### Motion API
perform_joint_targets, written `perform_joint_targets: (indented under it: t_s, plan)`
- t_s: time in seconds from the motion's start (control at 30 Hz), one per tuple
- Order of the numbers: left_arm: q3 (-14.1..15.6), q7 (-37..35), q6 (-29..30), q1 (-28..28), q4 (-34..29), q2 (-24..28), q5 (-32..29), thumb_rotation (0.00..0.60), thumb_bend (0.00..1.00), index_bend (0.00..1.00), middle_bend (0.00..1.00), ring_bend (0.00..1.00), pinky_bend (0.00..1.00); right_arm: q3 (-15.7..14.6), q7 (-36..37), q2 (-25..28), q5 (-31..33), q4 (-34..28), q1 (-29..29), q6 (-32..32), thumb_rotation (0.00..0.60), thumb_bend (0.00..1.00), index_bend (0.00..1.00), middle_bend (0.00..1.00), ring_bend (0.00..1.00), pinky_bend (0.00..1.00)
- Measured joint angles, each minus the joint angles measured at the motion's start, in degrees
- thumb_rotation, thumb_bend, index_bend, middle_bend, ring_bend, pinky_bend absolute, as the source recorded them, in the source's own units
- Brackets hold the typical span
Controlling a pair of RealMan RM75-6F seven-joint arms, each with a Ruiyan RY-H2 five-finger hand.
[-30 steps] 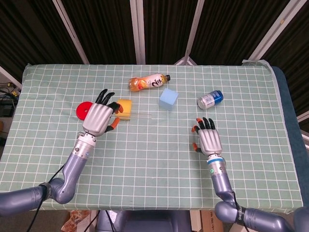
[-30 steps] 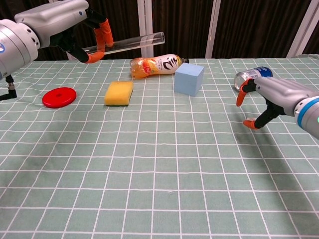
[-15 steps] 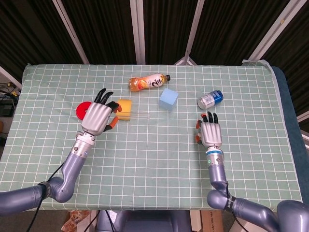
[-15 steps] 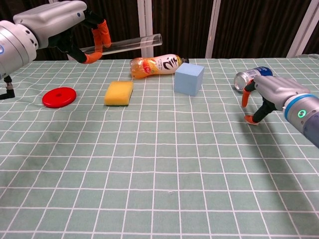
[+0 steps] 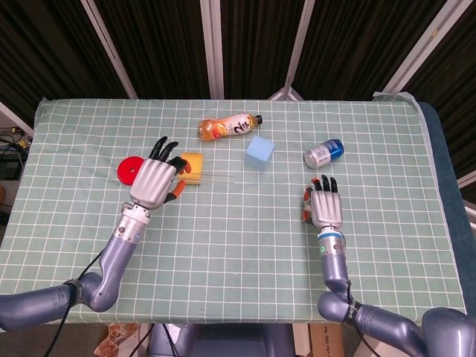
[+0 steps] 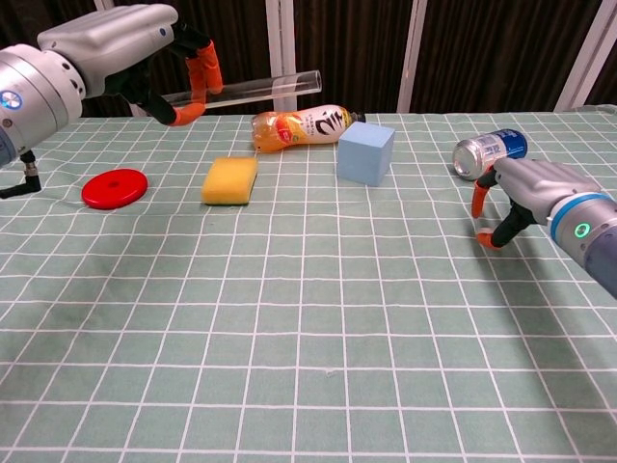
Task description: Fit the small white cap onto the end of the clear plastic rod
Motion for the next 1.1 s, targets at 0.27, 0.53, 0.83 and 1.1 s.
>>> perform_joint_targets:
  t_s: [0.27, 0.53, 0.83, 1.1]
  plan:
    - [0.0, -0.03, 0.26, 0.06, 0.03, 0.05, -0.16, 0.6, 0.74, 0.49, 0.5, 0.13, 0.0, 0.13, -0.23, -0.35, 0.98, 1.35, 0.25, 0.0, 0.6, 0.35, 0.49, 0.2, 0.0, 0.0]
    - [0.22, -0.43, 0.16, 0.0, 0.48, -0.17, -0.13, 0.6, 0.74, 0.49, 0.5, 0.13, 0.0, 0.26, -0.74, -0.24, 2.06, 1.75, -0.03, 0.65, 0.6, 0.35, 0.49, 0.2, 0.0, 0.0]
    - [0.43, -0.91, 0.25, 0.12, 0.94, -0.43, -0.09, 0.6, 0.74, 0.49, 0.5, 0.13, 0.0, 0.16, -1.92, -0.15, 3.06, 1.61, 0.12, 0.71, 0.6, 0.35, 0.51, 0.2, 0.0, 0.0]
    - [0.29, -1.14, 0.28, 0.12, 1.02, -0.25, -0.12, 0.6, 0.74, 0.49, 0.5, 0.13, 0.0, -0.01, -2.14, -0.65, 3.11, 2.49, 0.59, 0.39, 0.6, 0.35, 0.5, 0.2, 0.0, 0.0]
